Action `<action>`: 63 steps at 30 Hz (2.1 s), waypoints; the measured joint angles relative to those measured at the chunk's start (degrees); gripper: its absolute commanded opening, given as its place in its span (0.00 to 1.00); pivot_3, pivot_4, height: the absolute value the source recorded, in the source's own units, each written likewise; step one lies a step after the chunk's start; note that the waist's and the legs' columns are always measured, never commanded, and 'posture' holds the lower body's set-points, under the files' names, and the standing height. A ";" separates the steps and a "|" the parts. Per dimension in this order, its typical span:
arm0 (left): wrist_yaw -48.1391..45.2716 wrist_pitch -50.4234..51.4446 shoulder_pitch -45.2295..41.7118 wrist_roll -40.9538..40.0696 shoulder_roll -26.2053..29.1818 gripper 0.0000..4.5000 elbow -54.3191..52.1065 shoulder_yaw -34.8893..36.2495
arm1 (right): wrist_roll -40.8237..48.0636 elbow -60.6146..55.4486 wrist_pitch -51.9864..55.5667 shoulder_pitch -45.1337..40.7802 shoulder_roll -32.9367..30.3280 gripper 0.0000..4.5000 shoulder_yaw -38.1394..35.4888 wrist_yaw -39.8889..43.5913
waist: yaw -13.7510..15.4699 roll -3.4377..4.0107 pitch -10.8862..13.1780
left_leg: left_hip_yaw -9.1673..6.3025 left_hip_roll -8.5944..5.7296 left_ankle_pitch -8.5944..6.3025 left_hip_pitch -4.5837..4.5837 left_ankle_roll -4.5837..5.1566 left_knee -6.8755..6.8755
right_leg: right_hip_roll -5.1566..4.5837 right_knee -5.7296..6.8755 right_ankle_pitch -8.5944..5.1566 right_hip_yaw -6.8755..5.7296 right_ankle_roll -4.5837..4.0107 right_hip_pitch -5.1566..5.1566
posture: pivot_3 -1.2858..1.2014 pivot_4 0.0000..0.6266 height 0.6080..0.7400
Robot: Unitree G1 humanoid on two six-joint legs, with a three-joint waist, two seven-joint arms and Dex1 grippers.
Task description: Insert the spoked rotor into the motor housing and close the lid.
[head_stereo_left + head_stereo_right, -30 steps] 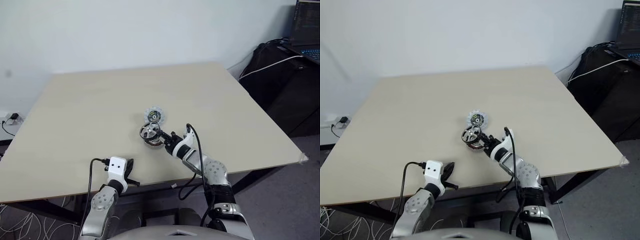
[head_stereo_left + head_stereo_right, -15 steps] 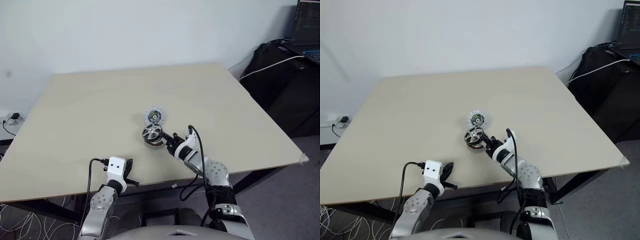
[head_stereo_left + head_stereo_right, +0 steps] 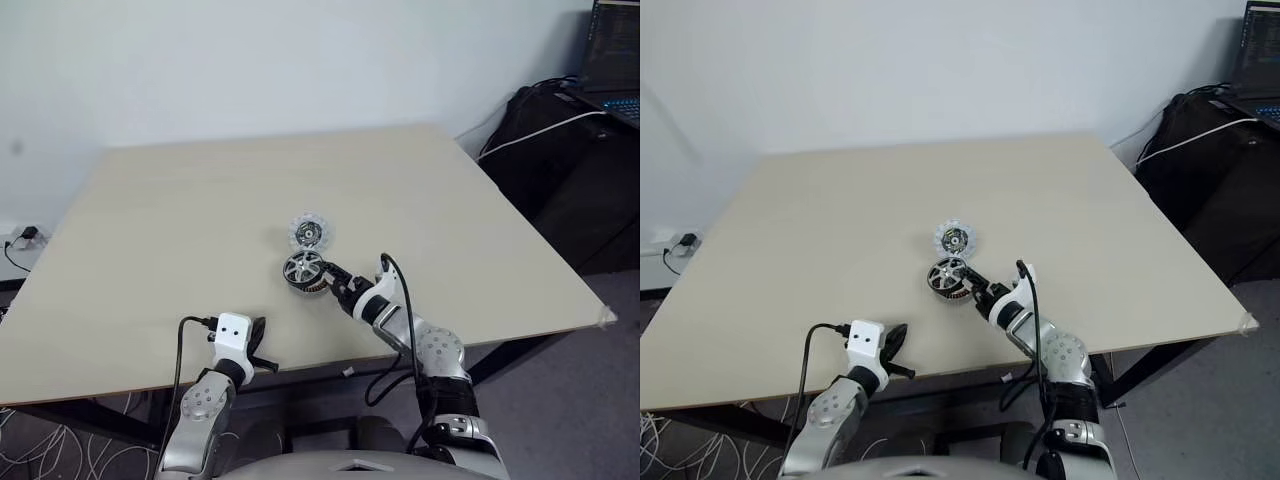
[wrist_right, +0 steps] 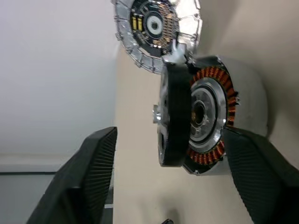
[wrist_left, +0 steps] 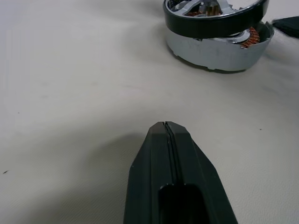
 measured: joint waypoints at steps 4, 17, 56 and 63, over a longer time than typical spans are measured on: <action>-0.05 0.02 -0.08 -0.04 -0.02 0.00 0.00 -0.06 | -0.24 -7.64 -0.23 0.51 -0.22 0.68 0.10 -1.37 | 0.00 -0.01 -0.01 | -0.01 0.01 0.00 0.00 0.00 -0.01 | 0.00 0.00 -0.01 -0.01 0.00 0.00 | 0.52 0.00 1.00; -0.92 0.02 -0.78 -0.05 -0.09 0.00 0.02 -0.45 | -33.16 -12.74 -9.80 -2.67 -5.96 0.02 24.30 2.33 | -0.09 -0.07 -0.01 | 0.04 0.03 0.01 0.05 -0.02 0.02 | 0.06 0.04 -0.01 0.01 0.02 -0.01 | 0.52 0.00 1.00; 0.00 0.07 -0.72 -0.77 -1.09 0.00 -0.03 -0.47 | -39.22 4.48 9.34 -20.09 3.58 0.02 15.72 -1.34 | -0.34 -0.02 -0.12 | -0.07 -0.07 0.10 0.04 -0.05 -0.08 | 0.03 0.08 0.38 -0.02 -0.09 -0.07 | 0.52 0.00 1.00; -0.27 0.07 -0.74 -1.27 -1.01 0.00 -0.01 -0.52 | -38.94 1.06 10.99 -18.03 3.91 0.02 15.14 -0.57 | -0.56 -0.02 -0.12 | -0.06 -0.07 0.10 0.04 -0.05 -0.05 | 0.03 0.08 0.26 -0.02 0.08 -0.05 | 0.52 0.00 1.00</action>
